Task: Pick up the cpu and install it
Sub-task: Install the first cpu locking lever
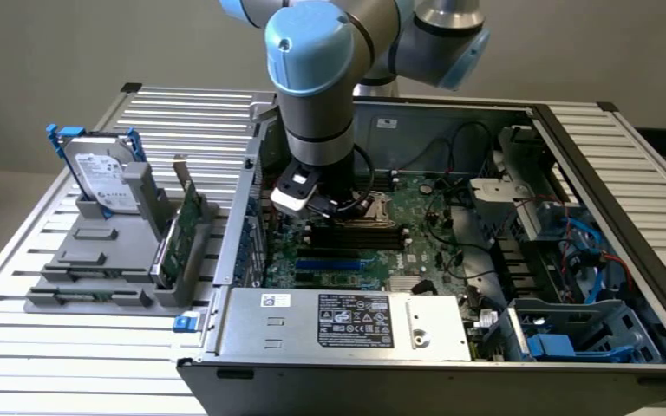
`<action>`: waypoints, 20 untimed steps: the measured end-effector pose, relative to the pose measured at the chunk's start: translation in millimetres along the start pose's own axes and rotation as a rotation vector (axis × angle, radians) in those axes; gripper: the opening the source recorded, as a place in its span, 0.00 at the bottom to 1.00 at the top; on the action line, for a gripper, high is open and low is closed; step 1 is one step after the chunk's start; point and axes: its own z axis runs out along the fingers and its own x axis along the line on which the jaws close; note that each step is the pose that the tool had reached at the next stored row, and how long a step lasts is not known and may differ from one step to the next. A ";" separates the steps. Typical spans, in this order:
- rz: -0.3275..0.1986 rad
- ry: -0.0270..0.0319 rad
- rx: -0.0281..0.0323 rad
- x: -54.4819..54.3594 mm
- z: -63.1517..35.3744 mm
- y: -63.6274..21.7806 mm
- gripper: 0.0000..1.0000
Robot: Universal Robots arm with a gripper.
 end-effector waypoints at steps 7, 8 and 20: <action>0.009 0.0003 -0.0152 0.1 -0.1 -0.2 0.11; 0.010 -0.0026 -0.0164 0.2 -0.4 -0.3 0.11; 0.018 -0.0157 -0.0271 -0.6 -30.3 -8.0 0.11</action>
